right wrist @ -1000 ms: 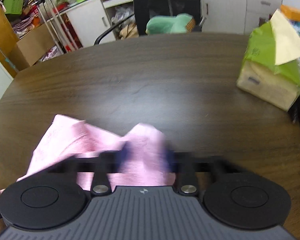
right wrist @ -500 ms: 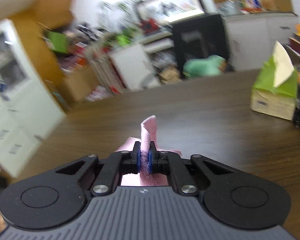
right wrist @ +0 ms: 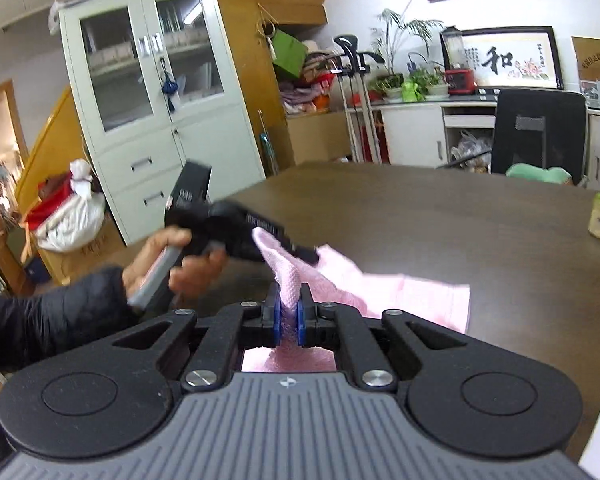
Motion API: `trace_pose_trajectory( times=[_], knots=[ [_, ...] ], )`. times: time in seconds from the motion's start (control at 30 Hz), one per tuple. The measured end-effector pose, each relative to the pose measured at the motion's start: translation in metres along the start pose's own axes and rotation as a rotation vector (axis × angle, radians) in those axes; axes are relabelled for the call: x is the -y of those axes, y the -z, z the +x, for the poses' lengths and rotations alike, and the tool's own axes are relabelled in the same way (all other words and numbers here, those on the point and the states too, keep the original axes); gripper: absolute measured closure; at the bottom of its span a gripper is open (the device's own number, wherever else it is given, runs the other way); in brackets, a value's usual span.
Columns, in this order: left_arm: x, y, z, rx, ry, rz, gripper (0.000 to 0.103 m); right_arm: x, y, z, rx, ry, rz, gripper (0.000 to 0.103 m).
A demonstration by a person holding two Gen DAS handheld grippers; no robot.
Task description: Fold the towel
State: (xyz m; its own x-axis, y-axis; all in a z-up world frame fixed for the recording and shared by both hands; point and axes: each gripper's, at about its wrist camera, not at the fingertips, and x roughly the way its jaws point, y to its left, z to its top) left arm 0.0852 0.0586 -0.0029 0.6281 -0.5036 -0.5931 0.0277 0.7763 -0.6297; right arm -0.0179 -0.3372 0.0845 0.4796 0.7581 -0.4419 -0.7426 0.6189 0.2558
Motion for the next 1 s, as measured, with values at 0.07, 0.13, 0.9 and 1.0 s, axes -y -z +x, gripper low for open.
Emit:
trace_pose_trajectory(
  times=[0.07, 0.13, 0.9, 1.0],
  knots=[
    [0.0, 0.0, 0.002, -0.015, 0.023, -0.004, 0.094, 0.002, 0.006, -0.001, -0.015, 0.017, 0.035, 0.093],
    [0.001, -0.001, 0.004, -0.024, 0.035, 0.001, 0.09, 0.006, 0.014, 0.0, -0.042, 0.049, 0.071, 0.091],
    [0.027, -0.003, 0.01, -0.052, 0.08, 0.097, 0.1, 0.028, 0.026, 0.014, -0.04, 0.252, 0.257, 0.034],
    [0.031, 0.001, 0.008, -0.061, 0.098, 0.108, 0.1, 0.044, 0.026, 0.019, -0.045, 0.277, 0.328, 0.034]
  ],
)
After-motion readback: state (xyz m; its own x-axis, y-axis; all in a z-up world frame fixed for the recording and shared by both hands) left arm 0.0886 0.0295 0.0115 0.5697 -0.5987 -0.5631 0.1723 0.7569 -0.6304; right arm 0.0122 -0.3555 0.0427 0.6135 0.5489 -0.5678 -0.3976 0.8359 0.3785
